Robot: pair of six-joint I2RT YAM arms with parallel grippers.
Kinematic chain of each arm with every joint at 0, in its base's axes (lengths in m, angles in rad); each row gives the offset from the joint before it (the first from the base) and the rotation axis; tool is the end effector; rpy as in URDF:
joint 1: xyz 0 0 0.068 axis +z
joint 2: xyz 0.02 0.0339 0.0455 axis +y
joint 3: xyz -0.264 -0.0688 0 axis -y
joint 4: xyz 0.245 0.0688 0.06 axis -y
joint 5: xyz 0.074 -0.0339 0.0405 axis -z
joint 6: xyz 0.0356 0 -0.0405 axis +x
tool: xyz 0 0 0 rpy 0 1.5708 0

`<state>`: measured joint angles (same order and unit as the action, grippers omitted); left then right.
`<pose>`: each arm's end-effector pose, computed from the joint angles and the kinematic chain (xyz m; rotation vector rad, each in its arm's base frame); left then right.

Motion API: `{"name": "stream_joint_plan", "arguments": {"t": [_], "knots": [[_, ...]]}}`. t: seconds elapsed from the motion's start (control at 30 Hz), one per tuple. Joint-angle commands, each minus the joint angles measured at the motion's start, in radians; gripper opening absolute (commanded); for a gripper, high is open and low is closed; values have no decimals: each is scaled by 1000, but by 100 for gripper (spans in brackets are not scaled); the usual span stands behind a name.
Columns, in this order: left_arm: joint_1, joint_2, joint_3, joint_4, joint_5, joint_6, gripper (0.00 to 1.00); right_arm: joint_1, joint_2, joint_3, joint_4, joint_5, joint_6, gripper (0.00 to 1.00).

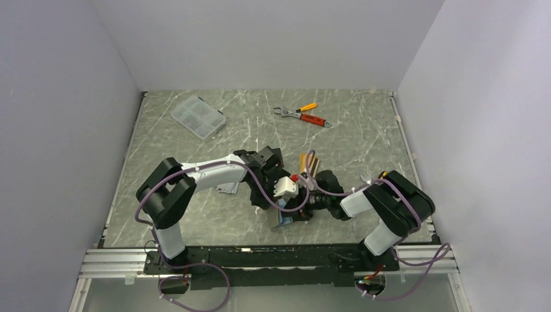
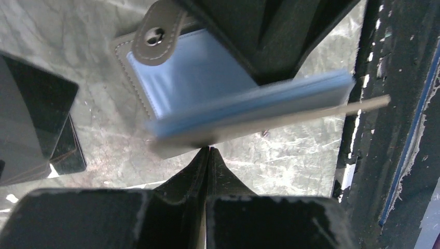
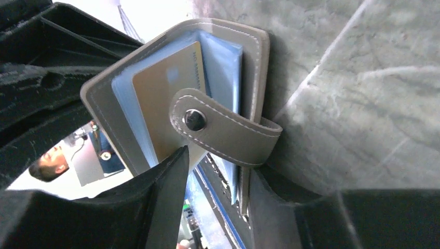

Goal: Put the credit cards into the card holder
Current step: Close the card holder at the center of the board.

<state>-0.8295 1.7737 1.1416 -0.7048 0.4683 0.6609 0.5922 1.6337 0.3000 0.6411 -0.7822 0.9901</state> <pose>0.2115 -0.2549 0.1728 2.0027 2.0521 -0.7096 0.1759 0.1486 0.0895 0.0201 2.6262 1.6086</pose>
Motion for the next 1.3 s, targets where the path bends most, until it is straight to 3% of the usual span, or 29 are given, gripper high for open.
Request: {"name": "stream_joint_plan", "arguments": {"t": [0.0, 0.2, 0.63, 0.97, 1.27], "knots": [[-37, -11, 62, -14, 26, 27, 5, 3, -99, -2, -271, 188, -94, 50], [-64, -16, 62, -24, 28, 32, 4, 80, -237, 41, -539, 426, -133, 51], [-76, -22, 96, -66, 57, 29, 2, 179, -209, 149, -829, 679, -133, 54], [-73, -36, 81, -65, 68, 20, 0, 228, -226, 185, -955, 814, -110, 58], [-73, -16, 100, -71, 65, 28, 0, 231, -347, 204, -1015, 974, -92, 48]]}}
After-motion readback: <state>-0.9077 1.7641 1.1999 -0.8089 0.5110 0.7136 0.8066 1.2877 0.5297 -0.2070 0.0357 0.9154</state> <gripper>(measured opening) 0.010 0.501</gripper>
